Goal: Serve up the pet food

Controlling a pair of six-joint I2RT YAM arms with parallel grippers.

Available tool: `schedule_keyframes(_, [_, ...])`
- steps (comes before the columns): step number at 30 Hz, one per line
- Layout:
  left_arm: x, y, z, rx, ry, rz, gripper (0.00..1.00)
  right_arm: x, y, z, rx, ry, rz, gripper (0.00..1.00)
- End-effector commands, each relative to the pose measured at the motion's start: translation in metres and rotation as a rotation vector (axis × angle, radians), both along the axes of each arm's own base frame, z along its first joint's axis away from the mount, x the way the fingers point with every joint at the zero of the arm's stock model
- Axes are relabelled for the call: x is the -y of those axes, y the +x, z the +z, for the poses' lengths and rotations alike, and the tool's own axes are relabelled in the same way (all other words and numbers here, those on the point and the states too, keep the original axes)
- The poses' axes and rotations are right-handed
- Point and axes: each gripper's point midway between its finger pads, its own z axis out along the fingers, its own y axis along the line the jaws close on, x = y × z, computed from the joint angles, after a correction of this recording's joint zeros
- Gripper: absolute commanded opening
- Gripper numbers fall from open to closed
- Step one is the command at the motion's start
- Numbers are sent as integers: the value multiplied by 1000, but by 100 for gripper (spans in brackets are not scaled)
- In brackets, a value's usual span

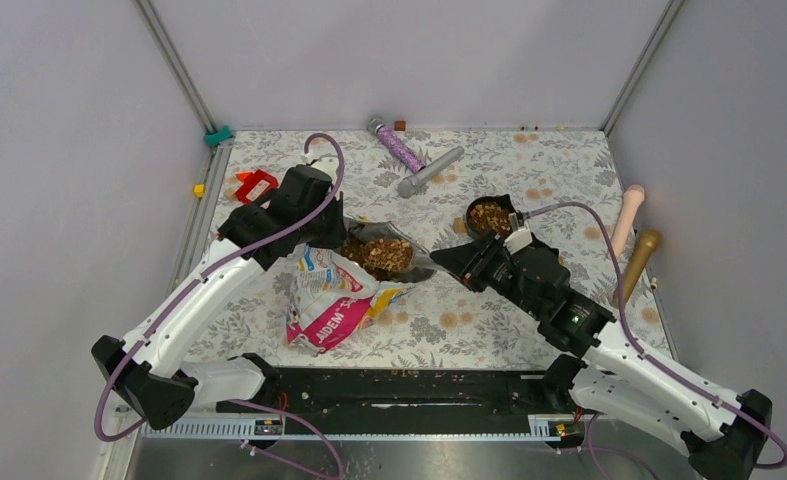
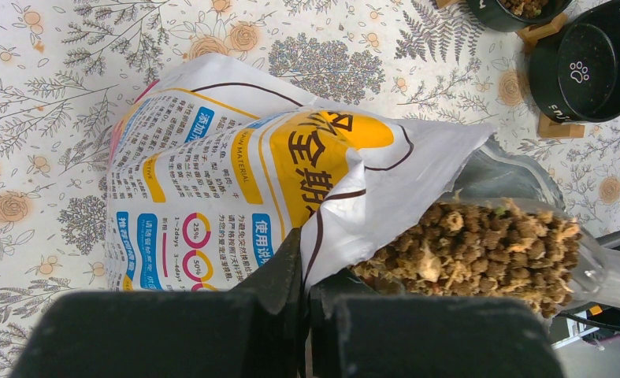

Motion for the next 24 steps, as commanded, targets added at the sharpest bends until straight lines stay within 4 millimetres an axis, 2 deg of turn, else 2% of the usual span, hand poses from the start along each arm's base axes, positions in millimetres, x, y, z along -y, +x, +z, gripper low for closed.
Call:
schedule_keyframes(1, [16,6,27,77,-98,-32,0,8,1,25,69,54,-38,0])
schedule_keyframes(5, [16,8,25,74,-91,-29,0,-11,-2,23,44,49,46,0])
schedule_keyframes(8, [15,7,26,76,-96,-31,0,-1,4,27,66,89,-22,0])
schedule_keyframes(16, [14,7,29,87,-97,-28,0,13,-2,30,81,94,-48,0])
schedule_keyframes(24, [14,5,31,91,-103,-31,0,8,-11,31,45,193,-5,0])
